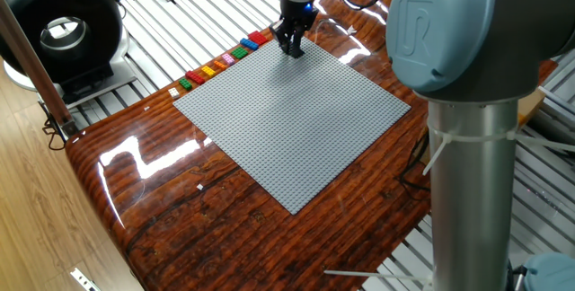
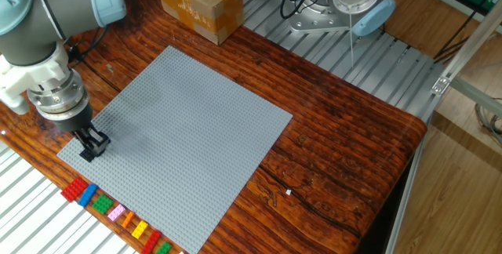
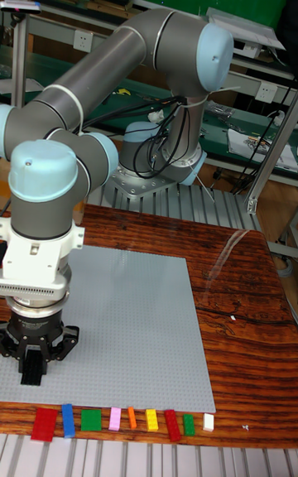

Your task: Build with small Lego blocks

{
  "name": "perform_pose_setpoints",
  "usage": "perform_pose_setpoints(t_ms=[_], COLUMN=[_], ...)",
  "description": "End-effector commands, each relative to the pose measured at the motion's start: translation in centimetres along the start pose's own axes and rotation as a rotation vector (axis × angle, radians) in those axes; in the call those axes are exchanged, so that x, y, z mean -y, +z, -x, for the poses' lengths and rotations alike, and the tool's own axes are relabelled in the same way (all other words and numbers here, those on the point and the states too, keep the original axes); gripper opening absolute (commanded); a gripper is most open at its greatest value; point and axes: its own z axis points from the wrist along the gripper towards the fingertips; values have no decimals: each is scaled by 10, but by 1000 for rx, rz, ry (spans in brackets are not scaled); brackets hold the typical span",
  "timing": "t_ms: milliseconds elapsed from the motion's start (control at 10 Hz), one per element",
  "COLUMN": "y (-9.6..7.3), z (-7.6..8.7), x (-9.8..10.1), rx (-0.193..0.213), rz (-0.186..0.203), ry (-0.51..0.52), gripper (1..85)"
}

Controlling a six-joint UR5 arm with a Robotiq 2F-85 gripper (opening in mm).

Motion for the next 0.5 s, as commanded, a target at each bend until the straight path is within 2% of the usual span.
perform_pose_setpoints(t_ms=[0,400], y=[0,-1], z=[5,6], x=[-2,-2], rx=[21,27], rz=[15,13], ry=[29,37], gripper=[10,10])
